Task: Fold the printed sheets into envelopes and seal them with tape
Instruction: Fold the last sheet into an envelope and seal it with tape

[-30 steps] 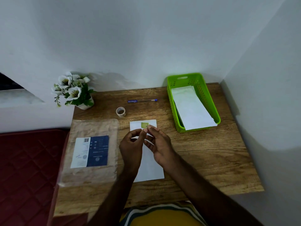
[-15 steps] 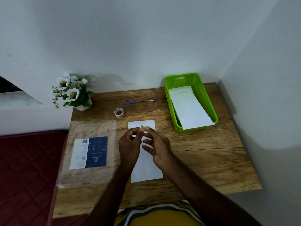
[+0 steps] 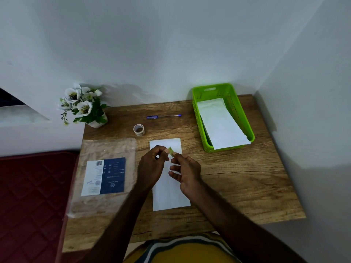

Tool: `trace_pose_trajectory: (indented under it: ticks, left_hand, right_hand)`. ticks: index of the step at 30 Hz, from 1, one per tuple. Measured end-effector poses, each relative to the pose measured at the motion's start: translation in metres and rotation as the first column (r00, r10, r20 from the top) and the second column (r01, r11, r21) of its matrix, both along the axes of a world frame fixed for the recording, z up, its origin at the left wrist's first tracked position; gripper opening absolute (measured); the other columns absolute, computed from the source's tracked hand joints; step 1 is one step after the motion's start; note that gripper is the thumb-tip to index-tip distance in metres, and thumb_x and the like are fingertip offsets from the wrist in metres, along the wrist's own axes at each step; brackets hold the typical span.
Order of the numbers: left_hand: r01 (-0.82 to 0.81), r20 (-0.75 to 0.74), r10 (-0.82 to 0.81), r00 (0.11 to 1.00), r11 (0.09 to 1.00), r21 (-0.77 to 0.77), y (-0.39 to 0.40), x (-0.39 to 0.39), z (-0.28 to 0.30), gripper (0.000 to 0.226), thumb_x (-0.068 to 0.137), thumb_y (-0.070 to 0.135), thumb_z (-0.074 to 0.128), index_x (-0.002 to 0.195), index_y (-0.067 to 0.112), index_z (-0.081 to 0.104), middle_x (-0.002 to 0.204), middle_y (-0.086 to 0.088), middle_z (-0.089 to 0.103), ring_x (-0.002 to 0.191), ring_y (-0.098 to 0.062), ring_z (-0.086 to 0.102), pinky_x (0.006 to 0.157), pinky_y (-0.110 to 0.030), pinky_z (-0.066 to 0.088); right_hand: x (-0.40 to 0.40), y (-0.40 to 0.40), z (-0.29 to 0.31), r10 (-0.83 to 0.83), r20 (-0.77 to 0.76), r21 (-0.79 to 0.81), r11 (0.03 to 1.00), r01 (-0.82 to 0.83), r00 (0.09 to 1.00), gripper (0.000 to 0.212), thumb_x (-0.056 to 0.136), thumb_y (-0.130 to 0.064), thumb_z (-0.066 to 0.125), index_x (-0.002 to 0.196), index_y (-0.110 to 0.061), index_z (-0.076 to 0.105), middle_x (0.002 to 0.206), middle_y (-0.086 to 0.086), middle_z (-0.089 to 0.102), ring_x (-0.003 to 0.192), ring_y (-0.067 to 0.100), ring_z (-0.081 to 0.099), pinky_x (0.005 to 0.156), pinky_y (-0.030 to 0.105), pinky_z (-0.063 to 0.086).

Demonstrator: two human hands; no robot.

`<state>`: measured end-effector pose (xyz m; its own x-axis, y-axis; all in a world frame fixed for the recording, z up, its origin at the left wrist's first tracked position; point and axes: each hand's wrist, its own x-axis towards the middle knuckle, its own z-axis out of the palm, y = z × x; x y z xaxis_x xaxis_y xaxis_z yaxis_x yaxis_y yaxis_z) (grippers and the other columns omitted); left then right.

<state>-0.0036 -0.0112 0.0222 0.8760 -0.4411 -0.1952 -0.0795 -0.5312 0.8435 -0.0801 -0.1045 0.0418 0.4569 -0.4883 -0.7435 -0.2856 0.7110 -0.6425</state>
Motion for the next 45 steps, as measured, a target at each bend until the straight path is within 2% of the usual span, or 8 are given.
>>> trace_pose_trajectory:
  ticks: [2, 6, 10, 14, 19, 22, 34, 45]
  left_hand:
    - [0.022, 0.018, -0.022, 1.000, 0.999, 0.043, 0.000, 0.004, -0.001, 0.018, 0.104, 0.033, 0.055, 0.107, 0.023, 0.069, 0.094, 0.009, 0.071, 0.086, -0.009, 0.067, 0.081, -0.041, 0.059]
    - [0.016, 0.198, -0.046, 0.979, 0.988, 0.152, -0.007, 0.015, 0.001, 0.021, 0.098, 0.039, 0.064, 0.105, 0.022, 0.075, 0.106, 0.006, 0.073, 0.089, -0.005, 0.061, 0.076, -0.022, 0.049]
    - [0.043, 0.343, -0.118, 0.932, 0.975, 0.218, -0.026, 0.031, 0.010, 0.018, 0.096, 0.037, 0.067, 0.096, 0.021, 0.075, 0.102, 0.007, 0.072, 0.093, -0.012, 0.063, 0.075, -0.028, 0.046]
    - [0.121, 0.269, -0.175, 0.947, 0.971, 0.208, -0.042, 0.052, 0.008, 0.019, 0.095, 0.032, 0.068, 0.096, 0.015, 0.076, 0.100, 0.002, 0.074, 0.096, -0.016, 0.066, 0.083, -0.034, 0.053]
    - [0.201, 0.168, -0.230, 0.958, 0.964, 0.174, -0.049, 0.060, -0.001, 0.019, 0.097, 0.022, 0.066, 0.082, 0.018, 0.075, 0.077, 0.003, 0.072, 0.073, -0.014, 0.067, 0.070, -0.033, 0.053]
    - [0.203, 0.125, -0.219, 0.968, 0.970, 0.131, -0.047, 0.062, -0.008, 0.022, 0.096, 0.018, 0.066, 0.075, 0.018, 0.073, 0.072, 0.001, 0.071, 0.068, -0.015, 0.067, 0.068, -0.036, 0.054]
    - [0.177, 0.093, -0.194, 0.977, 0.970, 0.168, -0.050, 0.064, -0.016, 0.014, 0.089, 0.021, 0.074, 0.077, 0.015, 0.079, 0.069, 0.005, 0.070, 0.065, -0.007, 0.065, 0.061, -0.023, 0.044]
    - [0.206, 0.108, -0.234, 0.966, 0.953, 0.222, -0.053, 0.069, -0.021, 0.014, 0.085, 0.027, 0.076, 0.074, 0.018, 0.075, 0.073, 0.004, 0.072, 0.070, -0.010, 0.065, 0.066, -0.031, 0.051]
  right_hand:
    - [0.001, -0.001, 0.000, -0.007, -0.008, -0.009, 1.000, 0.007, 1.000, 0.023, 0.088, -0.025, 0.080, 0.104, -0.010, 0.073, 0.094, 0.010, 0.074, 0.074, 0.020, 0.070, 0.054, 0.027, 0.058]
    - [0.009, -0.006, -0.001, -0.057, -0.034, -0.037, 0.998, 0.055, 0.998, 0.024, 0.087, -0.024, 0.080, 0.104, -0.008, 0.072, 0.094, 0.008, 0.075, 0.072, 0.019, 0.072, 0.050, 0.026, 0.057]
    - [0.023, -0.015, -0.004, -0.086, -0.023, -0.015, 0.996, 0.086, 0.996, 0.026, 0.091, -0.021, 0.076, 0.108, -0.003, 0.071, 0.092, 0.009, 0.076, 0.064, 0.017, 0.073, 0.048, 0.026, 0.056]
    - [0.039, -0.024, -0.013, -0.090, -0.034, -0.019, 0.996, 0.089, 0.995, 0.025, 0.092, -0.023, 0.075, 0.104, -0.001, 0.072, 0.091, 0.010, 0.077, 0.062, 0.018, 0.073, 0.048, 0.027, 0.056]
    - [0.050, -0.030, -0.030, -0.085, -0.095, -0.097, 0.992, 0.075, 0.992, 0.022, 0.092, -0.023, 0.075, 0.084, -0.003, 0.071, 0.082, 0.010, 0.076, 0.051, 0.014, 0.069, 0.043, 0.024, 0.052]
    - [0.052, -0.031, -0.037, -0.083, -0.134, -0.134, 0.989, 0.064, 0.987, 0.024, 0.091, -0.023, 0.075, 0.086, 0.000, 0.072, 0.076, 0.009, 0.075, 0.046, 0.013, 0.067, 0.041, 0.022, 0.051]
    - [0.055, -0.032, -0.049, -0.095, -0.216, -0.239, 0.970, 0.042, 0.972, 0.027, 0.090, -0.024, 0.075, 0.087, 0.003, 0.072, 0.068, 0.009, 0.073, 0.041, 0.012, 0.065, 0.038, 0.021, 0.047]
    - [0.058, -0.033, -0.051, -0.086, -0.247, -0.251, 0.968, 0.022, 0.965, 0.033, 0.089, -0.025, 0.076, 0.081, 0.006, 0.070, 0.063, 0.008, 0.071, 0.034, 0.010, 0.060, 0.034, 0.020, 0.044]
